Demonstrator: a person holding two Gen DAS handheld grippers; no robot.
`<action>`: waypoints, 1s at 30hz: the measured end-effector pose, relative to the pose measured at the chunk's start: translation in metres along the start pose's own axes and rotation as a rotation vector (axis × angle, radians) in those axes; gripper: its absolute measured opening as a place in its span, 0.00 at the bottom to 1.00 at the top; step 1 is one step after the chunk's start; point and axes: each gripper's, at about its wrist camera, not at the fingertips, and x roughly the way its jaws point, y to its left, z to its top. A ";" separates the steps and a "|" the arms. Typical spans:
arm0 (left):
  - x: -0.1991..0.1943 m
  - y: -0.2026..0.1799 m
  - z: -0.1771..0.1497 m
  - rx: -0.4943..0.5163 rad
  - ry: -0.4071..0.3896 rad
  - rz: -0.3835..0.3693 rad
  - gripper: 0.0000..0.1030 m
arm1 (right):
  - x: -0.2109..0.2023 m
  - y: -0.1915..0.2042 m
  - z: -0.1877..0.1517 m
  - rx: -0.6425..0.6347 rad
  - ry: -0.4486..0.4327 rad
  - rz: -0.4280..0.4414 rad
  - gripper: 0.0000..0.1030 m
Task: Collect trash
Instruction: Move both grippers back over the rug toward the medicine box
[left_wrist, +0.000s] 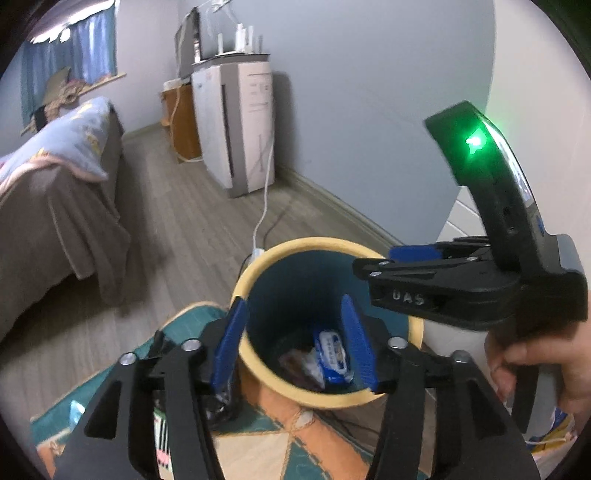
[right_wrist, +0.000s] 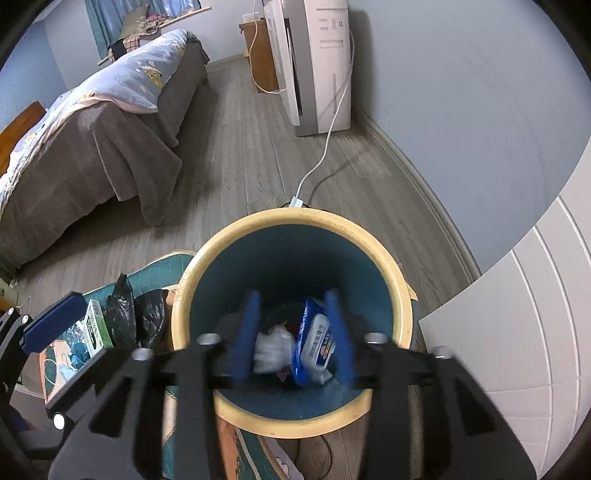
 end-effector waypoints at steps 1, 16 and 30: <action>-0.003 0.004 -0.001 -0.009 -0.003 0.006 0.66 | -0.001 0.002 0.000 -0.005 -0.002 0.003 0.60; -0.095 0.109 -0.057 -0.138 0.000 0.246 0.90 | -0.017 0.074 0.000 -0.163 -0.061 0.115 0.94; -0.105 0.202 -0.135 -0.309 0.097 0.397 0.92 | 0.026 0.152 -0.037 -0.360 0.044 0.111 0.94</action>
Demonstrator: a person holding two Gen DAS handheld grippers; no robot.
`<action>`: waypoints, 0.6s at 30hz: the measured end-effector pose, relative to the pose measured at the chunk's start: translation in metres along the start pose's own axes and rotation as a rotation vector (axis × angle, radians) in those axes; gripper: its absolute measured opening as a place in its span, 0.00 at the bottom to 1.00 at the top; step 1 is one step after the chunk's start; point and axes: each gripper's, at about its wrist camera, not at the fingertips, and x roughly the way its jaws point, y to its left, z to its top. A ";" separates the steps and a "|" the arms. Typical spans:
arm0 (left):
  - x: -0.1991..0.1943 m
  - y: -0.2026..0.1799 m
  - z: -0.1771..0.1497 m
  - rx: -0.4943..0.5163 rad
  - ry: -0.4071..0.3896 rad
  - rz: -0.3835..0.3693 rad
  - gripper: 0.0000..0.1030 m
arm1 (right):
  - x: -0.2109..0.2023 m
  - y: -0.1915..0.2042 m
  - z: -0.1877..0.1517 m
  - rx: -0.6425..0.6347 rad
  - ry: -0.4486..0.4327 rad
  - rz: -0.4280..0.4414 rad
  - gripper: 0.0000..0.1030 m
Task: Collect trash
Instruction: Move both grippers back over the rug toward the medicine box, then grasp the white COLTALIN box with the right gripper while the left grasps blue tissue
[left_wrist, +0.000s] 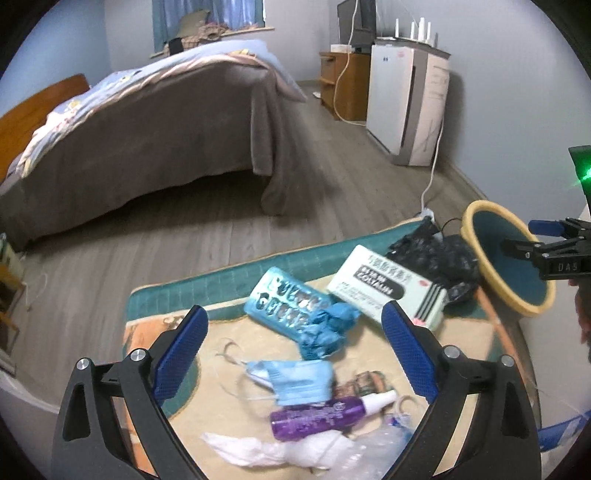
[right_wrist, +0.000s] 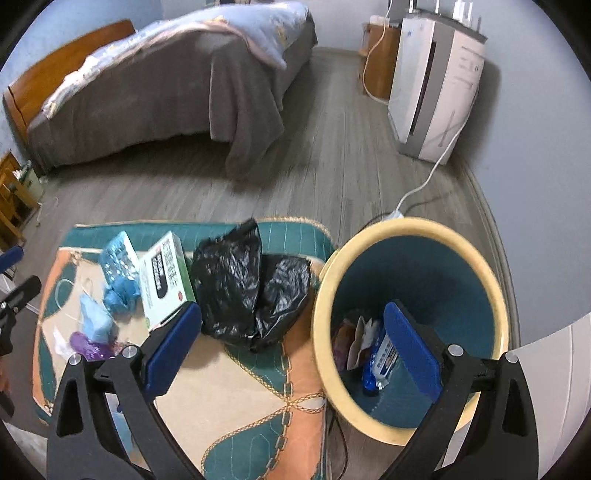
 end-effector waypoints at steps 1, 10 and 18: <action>0.004 0.000 0.000 0.014 0.005 0.001 0.92 | 0.004 0.000 0.001 0.013 0.006 0.007 0.94; 0.040 0.032 -0.009 0.030 0.069 0.054 0.92 | 0.036 0.050 0.008 -0.058 0.031 0.119 0.94; 0.045 0.058 -0.016 -0.006 0.097 0.058 0.92 | 0.061 0.127 -0.001 -0.323 0.077 0.086 0.94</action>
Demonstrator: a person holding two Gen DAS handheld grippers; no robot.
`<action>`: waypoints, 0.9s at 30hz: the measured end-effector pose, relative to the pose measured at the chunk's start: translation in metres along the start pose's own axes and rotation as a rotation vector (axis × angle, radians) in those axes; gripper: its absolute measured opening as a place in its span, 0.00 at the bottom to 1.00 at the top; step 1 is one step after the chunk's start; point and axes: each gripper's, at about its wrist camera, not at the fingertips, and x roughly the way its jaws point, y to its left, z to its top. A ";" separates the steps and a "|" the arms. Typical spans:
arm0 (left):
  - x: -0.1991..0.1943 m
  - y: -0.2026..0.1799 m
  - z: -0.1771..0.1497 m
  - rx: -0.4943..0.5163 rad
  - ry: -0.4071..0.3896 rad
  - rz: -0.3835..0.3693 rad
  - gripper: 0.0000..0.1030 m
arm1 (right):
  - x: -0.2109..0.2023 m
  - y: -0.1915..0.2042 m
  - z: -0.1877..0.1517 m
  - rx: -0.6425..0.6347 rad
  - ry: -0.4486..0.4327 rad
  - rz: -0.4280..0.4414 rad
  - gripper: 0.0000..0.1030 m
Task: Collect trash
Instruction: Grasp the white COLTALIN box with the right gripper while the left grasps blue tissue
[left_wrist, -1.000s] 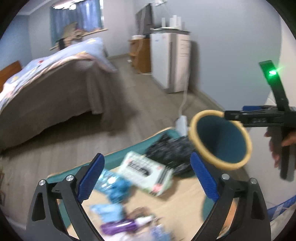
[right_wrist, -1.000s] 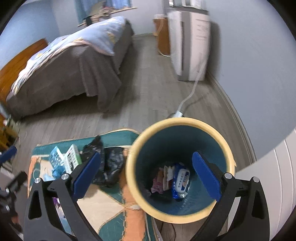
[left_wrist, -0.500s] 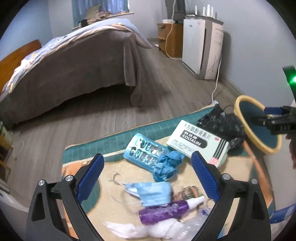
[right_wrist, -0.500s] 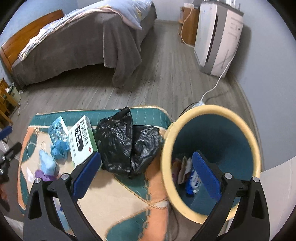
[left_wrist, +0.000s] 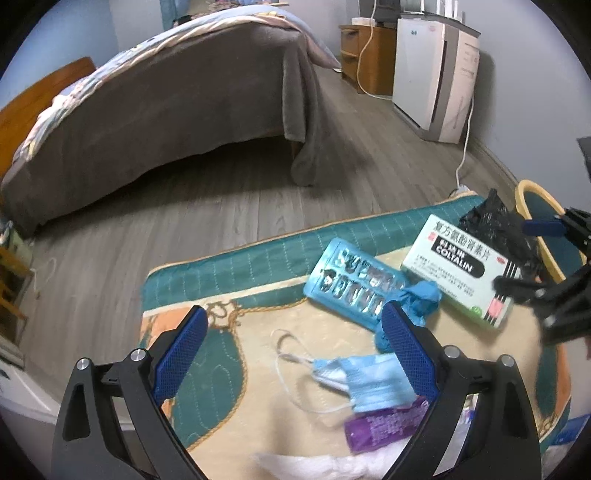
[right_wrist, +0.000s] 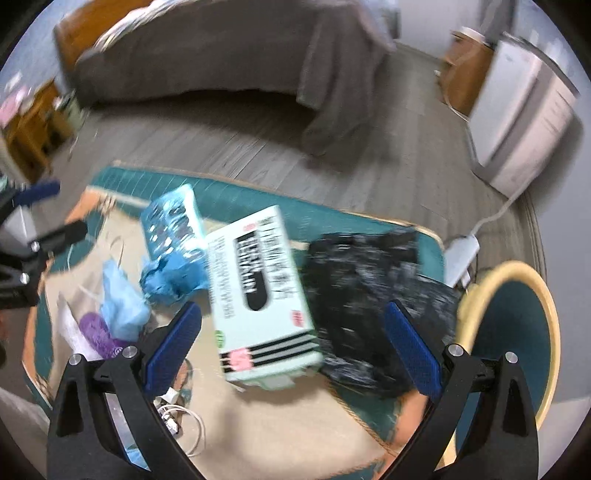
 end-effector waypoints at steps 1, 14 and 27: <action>0.001 0.000 -0.001 0.005 0.002 -0.001 0.92 | 0.004 0.004 0.001 -0.019 0.008 -0.013 0.94; 0.020 0.005 -0.006 0.002 0.062 -0.050 0.92 | 0.046 0.028 0.003 -0.126 0.109 -0.058 0.74; 0.047 -0.048 -0.009 0.134 0.131 -0.196 0.82 | 0.002 -0.009 0.017 0.040 0.027 0.103 0.69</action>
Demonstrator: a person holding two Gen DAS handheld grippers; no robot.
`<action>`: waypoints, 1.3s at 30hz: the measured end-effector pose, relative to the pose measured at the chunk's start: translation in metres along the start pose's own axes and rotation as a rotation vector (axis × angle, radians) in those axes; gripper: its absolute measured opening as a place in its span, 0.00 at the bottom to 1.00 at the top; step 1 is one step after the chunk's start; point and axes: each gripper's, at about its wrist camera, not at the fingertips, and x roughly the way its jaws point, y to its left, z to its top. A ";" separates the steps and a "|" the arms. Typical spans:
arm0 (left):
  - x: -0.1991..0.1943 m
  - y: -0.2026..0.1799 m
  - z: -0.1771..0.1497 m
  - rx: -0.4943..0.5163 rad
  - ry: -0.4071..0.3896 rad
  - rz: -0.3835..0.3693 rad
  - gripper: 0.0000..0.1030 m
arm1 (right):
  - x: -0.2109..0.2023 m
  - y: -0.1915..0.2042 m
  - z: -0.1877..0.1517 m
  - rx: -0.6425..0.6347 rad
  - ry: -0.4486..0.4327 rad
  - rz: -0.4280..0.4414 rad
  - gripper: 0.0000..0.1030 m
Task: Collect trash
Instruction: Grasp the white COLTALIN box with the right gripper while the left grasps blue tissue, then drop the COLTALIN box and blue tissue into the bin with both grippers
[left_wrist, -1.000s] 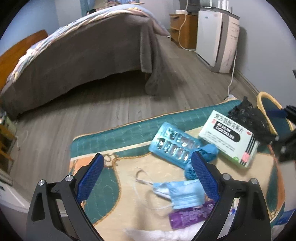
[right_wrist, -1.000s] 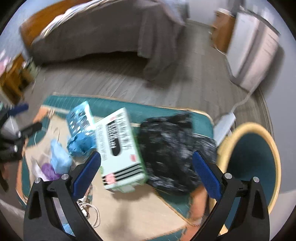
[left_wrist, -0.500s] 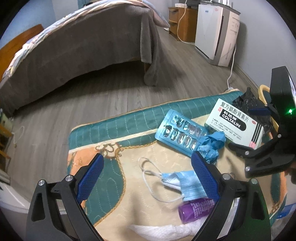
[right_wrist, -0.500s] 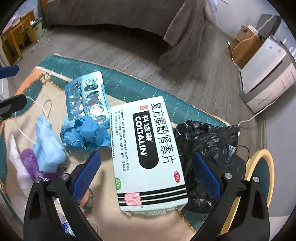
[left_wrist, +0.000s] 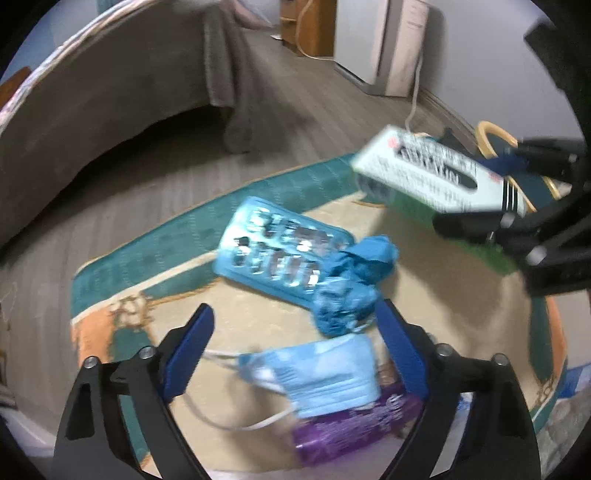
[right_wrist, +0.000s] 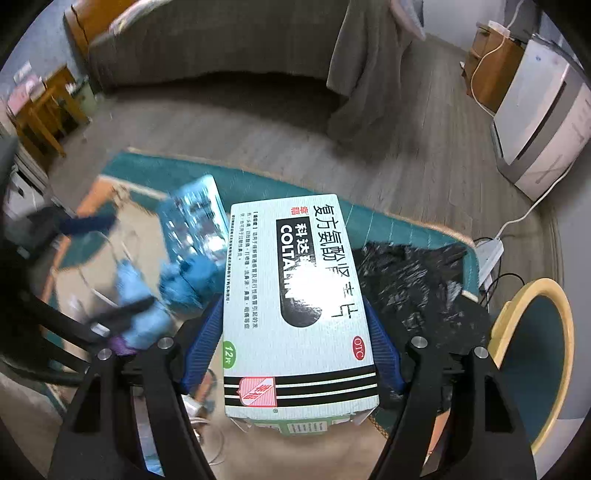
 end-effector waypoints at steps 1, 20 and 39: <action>0.002 -0.002 0.000 0.000 0.006 -0.010 0.79 | -0.006 -0.003 0.000 0.008 -0.011 0.003 0.69; -0.022 -0.038 -0.004 0.108 -0.009 0.020 0.21 | -0.062 -0.020 -0.027 0.085 -0.080 -0.012 0.69; -0.127 -0.116 0.006 0.038 -0.225 -0.122 0.21 | -0.170 -0.075 -0.103 0.335 -0.201 -0.126 0.69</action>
